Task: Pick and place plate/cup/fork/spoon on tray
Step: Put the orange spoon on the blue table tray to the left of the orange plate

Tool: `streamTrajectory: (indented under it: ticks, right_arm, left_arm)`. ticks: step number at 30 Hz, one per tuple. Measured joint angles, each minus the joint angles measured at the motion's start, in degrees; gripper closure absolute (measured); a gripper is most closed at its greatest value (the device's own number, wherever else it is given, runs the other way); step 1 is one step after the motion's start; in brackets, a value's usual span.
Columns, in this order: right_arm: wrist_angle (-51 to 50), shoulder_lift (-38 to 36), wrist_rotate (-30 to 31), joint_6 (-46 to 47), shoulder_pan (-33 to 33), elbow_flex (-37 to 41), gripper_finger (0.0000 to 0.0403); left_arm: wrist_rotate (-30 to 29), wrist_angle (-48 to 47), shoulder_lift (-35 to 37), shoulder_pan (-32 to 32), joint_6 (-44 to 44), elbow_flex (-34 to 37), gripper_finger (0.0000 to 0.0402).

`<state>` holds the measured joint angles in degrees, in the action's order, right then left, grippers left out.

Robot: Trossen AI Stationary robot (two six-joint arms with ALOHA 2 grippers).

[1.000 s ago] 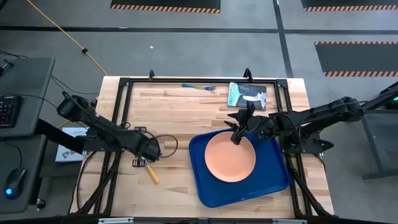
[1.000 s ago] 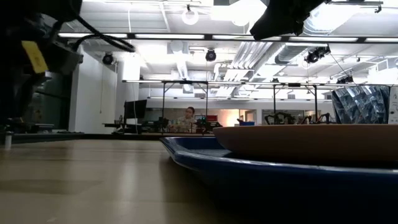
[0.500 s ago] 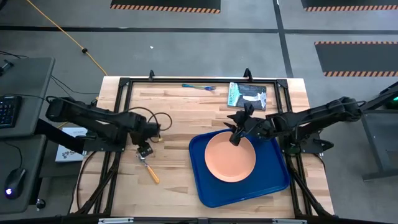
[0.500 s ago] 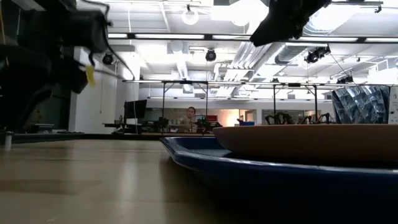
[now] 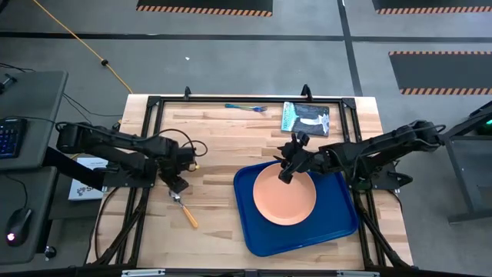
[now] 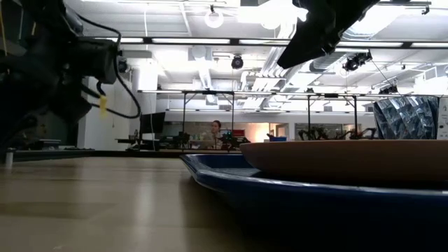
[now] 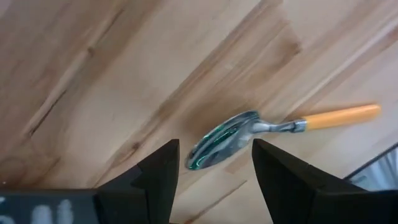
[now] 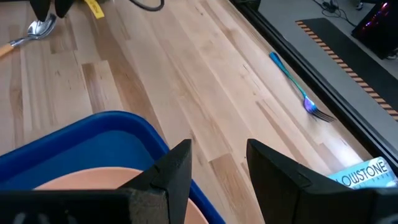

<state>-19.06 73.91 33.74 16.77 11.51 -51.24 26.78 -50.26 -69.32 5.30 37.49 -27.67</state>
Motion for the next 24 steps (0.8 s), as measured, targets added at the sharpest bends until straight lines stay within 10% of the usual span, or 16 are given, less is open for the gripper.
streamTrajectory:
  ticks: [15,24]
  right_arm:
    - [0.03,-0.02,-0.17,0.34,0.0,0.0,0.0256]
    - [0.03,-0.03,-0.17,0.31,0.0,0.0,0.0256]
  left_arm:
    - [4.51,6.97,-0.04,-0.07,2.97,4.93,0.0229]
    - [5.51,7.02,-0.02,-0.07,2.82,5.0,0.0375]
